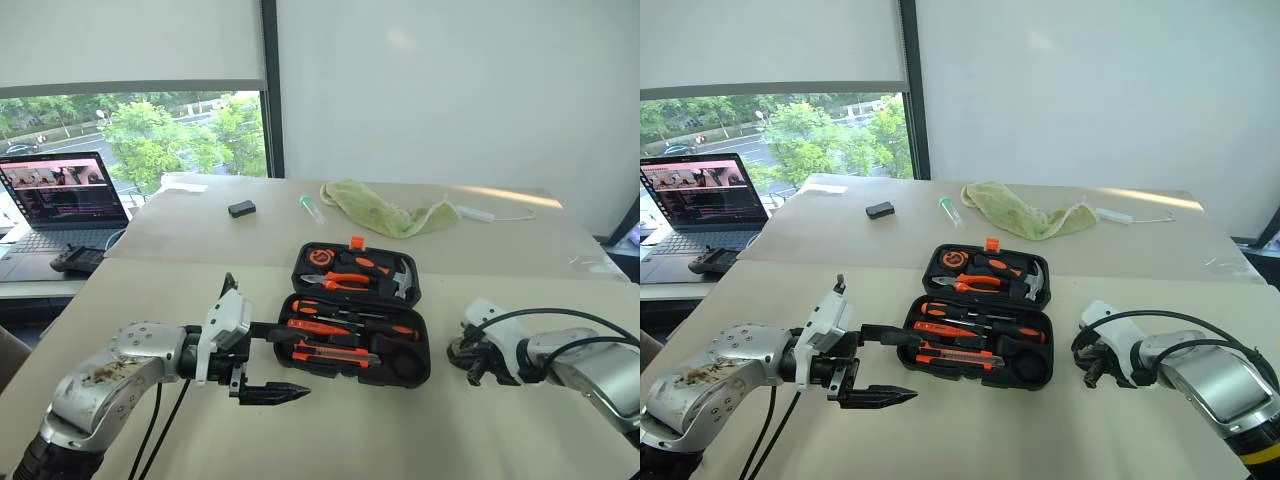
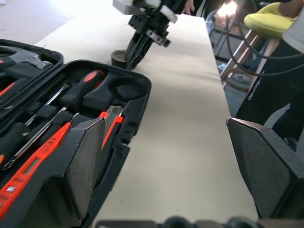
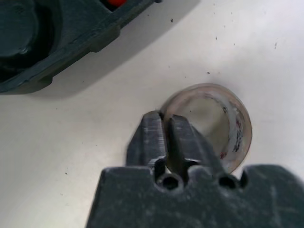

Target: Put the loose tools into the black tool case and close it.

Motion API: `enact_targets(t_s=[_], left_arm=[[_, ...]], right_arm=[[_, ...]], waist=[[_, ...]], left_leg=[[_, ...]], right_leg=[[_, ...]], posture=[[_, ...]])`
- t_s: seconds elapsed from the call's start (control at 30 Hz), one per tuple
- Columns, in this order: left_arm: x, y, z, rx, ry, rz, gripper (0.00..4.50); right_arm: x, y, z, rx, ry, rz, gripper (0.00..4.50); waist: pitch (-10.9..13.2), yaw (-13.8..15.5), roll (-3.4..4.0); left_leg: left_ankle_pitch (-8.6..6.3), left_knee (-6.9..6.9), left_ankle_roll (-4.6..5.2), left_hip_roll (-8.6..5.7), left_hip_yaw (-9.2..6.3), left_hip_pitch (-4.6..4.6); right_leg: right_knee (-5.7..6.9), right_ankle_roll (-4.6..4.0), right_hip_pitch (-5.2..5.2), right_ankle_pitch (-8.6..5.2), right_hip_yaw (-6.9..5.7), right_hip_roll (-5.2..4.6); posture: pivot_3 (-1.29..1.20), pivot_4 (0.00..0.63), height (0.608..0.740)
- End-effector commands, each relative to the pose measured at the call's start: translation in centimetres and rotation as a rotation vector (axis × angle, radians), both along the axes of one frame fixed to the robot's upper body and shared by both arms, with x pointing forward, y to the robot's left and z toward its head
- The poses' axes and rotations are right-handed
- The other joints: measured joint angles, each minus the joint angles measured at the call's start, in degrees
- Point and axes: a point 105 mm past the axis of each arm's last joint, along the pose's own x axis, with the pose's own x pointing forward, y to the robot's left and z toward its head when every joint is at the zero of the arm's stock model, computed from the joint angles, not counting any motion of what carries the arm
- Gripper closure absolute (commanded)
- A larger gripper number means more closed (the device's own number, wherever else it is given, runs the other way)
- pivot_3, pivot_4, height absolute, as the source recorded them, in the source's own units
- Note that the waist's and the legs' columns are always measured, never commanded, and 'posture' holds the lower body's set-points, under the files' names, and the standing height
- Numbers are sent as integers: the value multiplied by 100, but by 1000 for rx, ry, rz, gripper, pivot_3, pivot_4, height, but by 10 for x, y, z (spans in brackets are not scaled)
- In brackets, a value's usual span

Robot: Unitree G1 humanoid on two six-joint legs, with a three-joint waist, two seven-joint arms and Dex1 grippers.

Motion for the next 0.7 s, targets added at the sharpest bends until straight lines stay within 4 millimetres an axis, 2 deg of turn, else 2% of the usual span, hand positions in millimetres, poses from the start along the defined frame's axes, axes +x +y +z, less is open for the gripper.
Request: enact_targets(t_s=[0.03,0.1,0.27,0.37,0.7], left_arm=[[-1,2,8,-8,-32,15,134],[0,3,7,1,-25,21,134],[3,1,2,11,-25,30,134],[4,-1,2,14,-31,30,134],[1,2,4,22,-36,52,134]], right_arm=[[-13,28,41,61,-65,174,4453],[-19,39,45,78,-40,226,4453],[-12,60,37,43,10,284,4453],[-8,63,30,8,31,298,4453],[-21,85,16,3,99,403,4453]], waist=[[4,-3,6],[4,-17,6],[5,-28,5],[6,3,6],[7,-10,5]], left_leg=[[0,0,0,0,0,0],[0,0,0,4,-1,2],[1,-1,-4,5,-1,7],[2,0,-5,3,-1,6],[3,0,-7,3,-1,4]], right_leg=[[1,0,0,0,1,0],[2,0,0,0,0,2],[1,-7,1,4,0,1],[2,-9,0,5,0,0],[0,-8,0,5,-5,-4]], posture=[[0,150,740],[0,150,740],[0,150,740],[0,150,740],[0,150,740]])
